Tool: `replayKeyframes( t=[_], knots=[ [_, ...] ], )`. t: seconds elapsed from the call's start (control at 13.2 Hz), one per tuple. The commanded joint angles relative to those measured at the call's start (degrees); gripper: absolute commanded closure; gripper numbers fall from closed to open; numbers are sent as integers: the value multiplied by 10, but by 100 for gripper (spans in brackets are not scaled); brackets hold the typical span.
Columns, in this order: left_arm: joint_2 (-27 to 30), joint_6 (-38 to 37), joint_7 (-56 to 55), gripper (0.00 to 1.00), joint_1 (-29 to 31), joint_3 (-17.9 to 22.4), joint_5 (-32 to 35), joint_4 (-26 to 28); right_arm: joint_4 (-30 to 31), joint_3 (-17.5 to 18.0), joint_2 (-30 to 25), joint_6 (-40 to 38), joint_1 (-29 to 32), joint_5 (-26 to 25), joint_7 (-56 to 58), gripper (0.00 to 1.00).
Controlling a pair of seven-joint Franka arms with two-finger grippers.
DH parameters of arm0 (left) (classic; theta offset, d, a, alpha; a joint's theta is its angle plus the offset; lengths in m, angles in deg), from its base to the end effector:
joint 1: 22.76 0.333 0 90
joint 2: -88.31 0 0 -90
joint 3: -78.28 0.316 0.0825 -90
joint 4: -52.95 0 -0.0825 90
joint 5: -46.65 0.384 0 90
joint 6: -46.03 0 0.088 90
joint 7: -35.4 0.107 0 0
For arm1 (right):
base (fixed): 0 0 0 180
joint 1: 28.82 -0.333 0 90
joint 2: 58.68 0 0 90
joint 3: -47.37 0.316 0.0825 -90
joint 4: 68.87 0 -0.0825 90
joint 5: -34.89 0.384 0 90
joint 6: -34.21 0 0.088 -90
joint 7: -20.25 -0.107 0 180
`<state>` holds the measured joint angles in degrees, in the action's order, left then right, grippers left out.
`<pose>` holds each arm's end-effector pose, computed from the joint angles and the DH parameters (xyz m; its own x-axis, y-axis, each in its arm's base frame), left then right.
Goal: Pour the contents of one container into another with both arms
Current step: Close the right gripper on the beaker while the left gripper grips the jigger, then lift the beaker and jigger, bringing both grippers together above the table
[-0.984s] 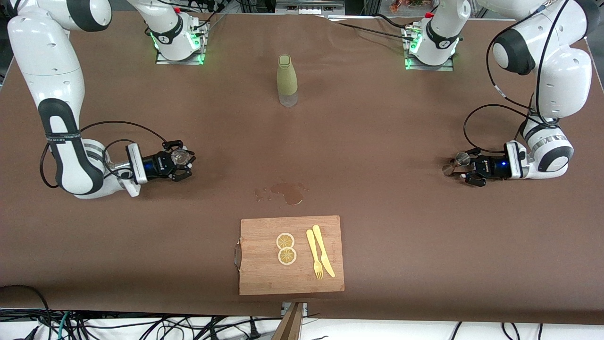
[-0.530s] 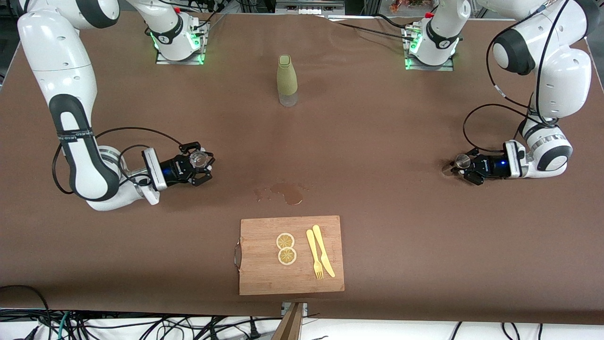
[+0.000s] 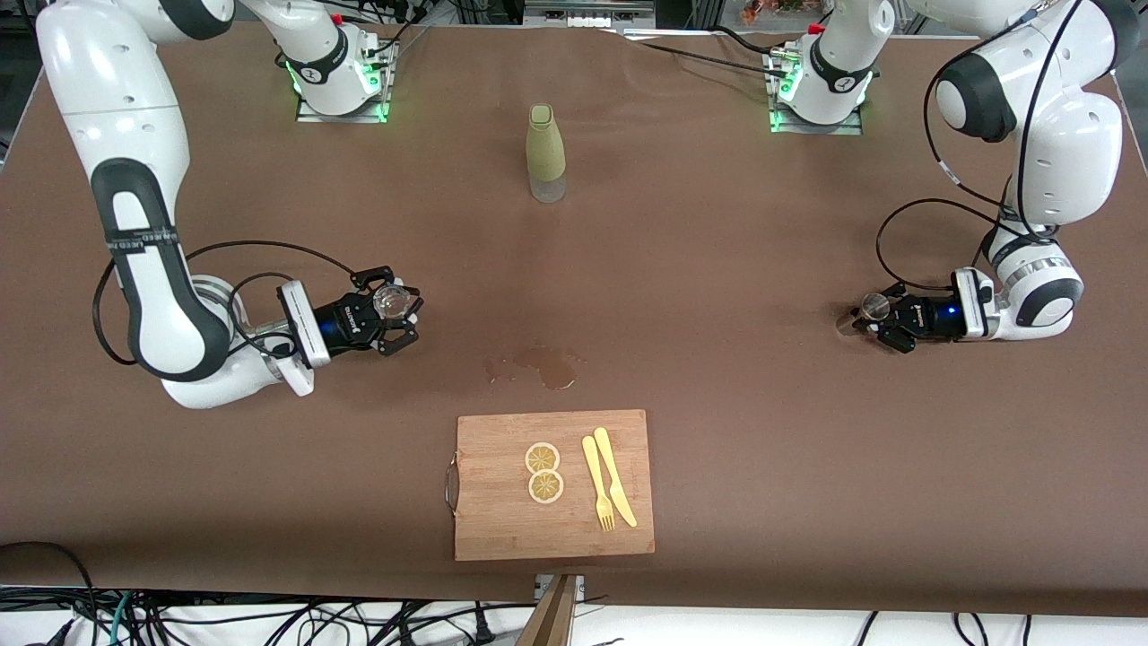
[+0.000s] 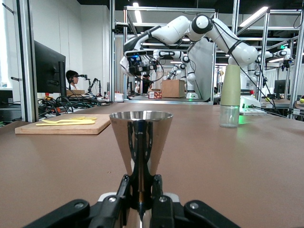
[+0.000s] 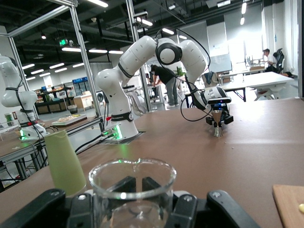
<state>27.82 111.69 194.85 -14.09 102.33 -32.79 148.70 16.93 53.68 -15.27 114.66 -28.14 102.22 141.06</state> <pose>0.5235 0.1671 0.0474 0.0142 -0.0396 0.9991 -0.9994 -0.0306 0.0130 0.6418 0.1610 0.2581 0.1149 0.1877 0.9755 0.8954 0.4058 -0.1835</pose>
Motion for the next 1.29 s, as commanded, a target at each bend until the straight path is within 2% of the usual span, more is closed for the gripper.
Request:
replayKeyframes(
  t=[0.0, 0.23, 0.53, 0.98, 1.21],
  knots=[
    [20, 27, 120, 100, -18, -1, -3, 26, 6, -1, -52, 62, -46, -24, -67, 100],
    [46, 47, 90, 100, -28, -29, -10, 29, 6, -1, -72, 123, -89, -36, -117, 100],
    [84, 123, 45, 100, -46, -104, -67, 57, -4, 0, -71, 197, -137, -39, -174, 100],
    [107, 297, -10, 100, -74, -246, -171, 68, -6, -2, -72, 297, -180, -52, -290, 100],
    [111, 396, -22, 100, -87, -323, -228, 62, -5, 0, -85, 374, -205, -92, -319, 100]
  ],
)
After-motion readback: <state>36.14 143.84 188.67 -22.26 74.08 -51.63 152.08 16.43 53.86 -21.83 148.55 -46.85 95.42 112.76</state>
